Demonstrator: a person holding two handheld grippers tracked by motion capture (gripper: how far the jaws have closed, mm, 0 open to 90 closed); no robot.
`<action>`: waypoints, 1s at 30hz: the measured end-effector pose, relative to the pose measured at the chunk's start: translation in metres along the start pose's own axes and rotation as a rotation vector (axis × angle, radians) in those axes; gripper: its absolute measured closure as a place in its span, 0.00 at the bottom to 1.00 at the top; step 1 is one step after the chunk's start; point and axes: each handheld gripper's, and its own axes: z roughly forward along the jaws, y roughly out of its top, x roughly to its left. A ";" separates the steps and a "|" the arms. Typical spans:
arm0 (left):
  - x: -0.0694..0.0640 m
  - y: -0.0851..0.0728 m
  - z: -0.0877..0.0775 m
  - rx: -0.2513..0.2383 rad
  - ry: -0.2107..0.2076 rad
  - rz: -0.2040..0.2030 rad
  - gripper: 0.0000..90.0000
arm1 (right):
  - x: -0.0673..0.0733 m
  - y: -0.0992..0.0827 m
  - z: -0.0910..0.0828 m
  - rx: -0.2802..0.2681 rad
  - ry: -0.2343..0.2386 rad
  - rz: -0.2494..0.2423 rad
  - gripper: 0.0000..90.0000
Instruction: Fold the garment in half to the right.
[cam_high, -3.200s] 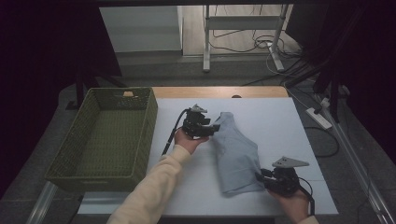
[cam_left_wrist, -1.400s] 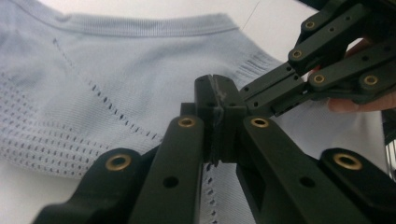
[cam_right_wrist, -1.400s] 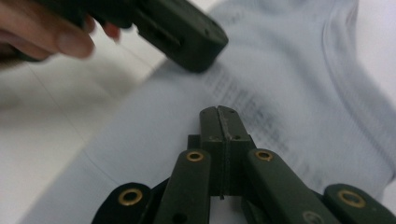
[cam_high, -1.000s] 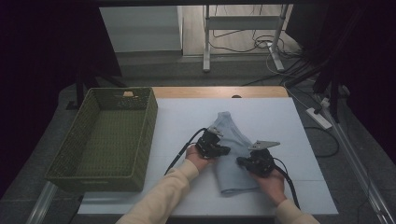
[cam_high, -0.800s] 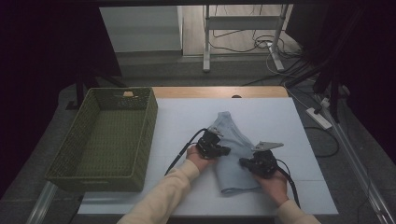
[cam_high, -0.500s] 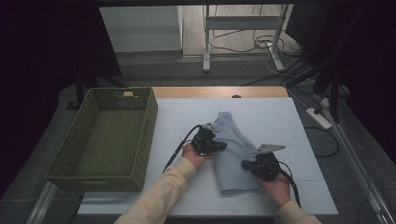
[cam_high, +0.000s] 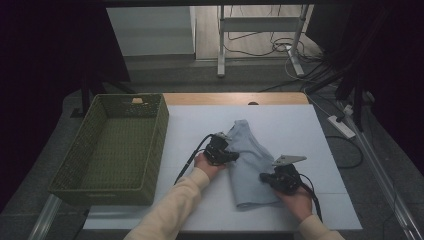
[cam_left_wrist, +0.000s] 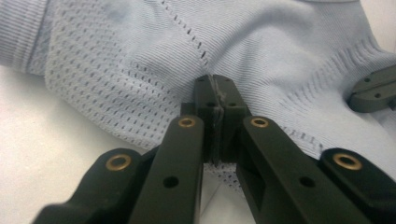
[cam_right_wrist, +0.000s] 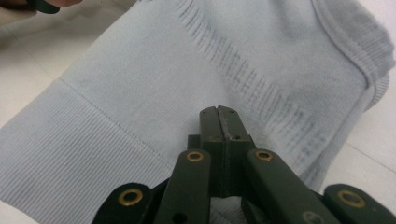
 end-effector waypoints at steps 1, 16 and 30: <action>0.001 0.000 0.001 0.001 0.001 -0.002 0.99 | 0.000 0.000 0.000 0.003 0.001 0.000 0.99; 0.006 0.001 0.002 -0.005 0.006 -0.020 0.99 | -0.001 -0.001 0.000 0.000 0.004 0.008 0.99; 0.000 -0.001 -0.036 -0.101 0.068 -0.003 0.91 | 0.000 -0.001 -0.003 -0.045 0.012 -0.010 0.98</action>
